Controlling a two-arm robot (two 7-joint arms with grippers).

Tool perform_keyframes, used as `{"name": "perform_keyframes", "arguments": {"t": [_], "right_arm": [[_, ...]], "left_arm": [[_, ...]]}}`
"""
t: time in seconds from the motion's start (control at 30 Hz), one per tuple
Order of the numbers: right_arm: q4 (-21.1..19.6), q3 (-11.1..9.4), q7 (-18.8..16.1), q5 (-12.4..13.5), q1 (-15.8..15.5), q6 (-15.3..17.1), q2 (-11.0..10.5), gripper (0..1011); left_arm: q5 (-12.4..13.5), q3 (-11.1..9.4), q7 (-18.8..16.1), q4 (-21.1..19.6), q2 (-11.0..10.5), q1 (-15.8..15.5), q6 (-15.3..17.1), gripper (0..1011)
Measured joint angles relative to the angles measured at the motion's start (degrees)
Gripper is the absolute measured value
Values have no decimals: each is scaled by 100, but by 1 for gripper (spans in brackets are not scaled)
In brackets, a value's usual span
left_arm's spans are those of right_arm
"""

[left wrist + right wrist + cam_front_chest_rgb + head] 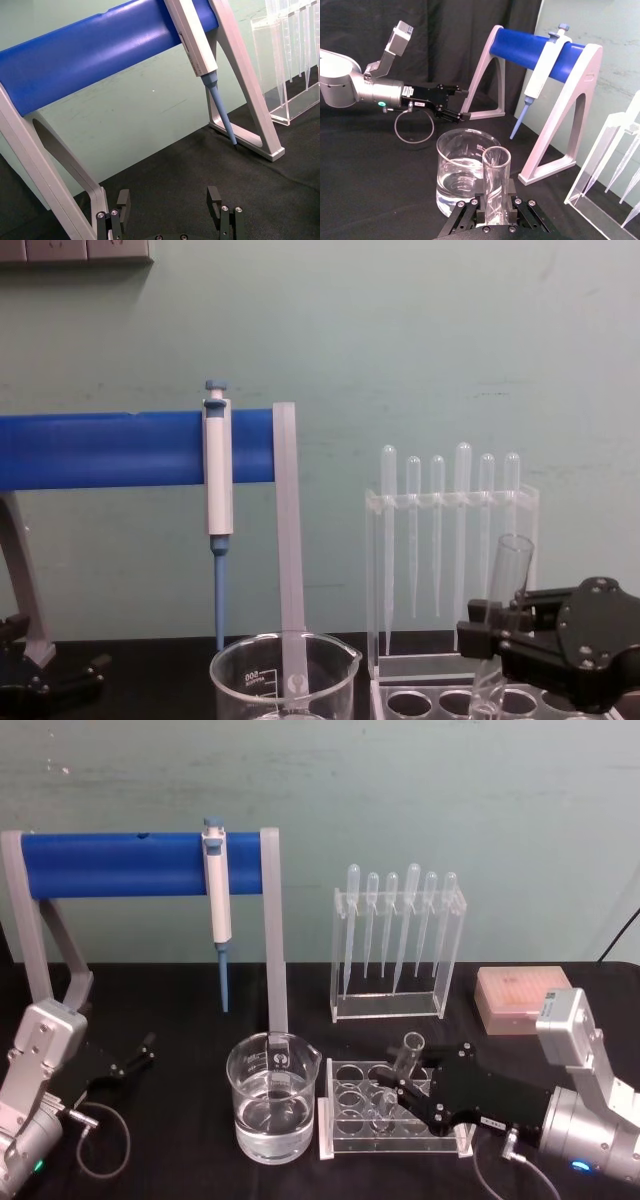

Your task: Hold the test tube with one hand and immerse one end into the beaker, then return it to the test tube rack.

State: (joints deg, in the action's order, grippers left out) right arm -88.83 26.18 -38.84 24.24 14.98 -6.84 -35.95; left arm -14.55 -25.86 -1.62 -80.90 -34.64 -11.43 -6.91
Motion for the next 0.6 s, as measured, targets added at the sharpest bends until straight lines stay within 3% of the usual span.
{"name": "perform_keyframes", "arguments": {"t": [0.4,0.6], "right_arm": [[22,3,59,-121,-16,-48,25,225],[196,-26,69,-138,17,-176,150,225]], "left_arm": [[0,0,0,0,0,0,0,1000],[0,0,0,0,0,0,0,1000]]}}
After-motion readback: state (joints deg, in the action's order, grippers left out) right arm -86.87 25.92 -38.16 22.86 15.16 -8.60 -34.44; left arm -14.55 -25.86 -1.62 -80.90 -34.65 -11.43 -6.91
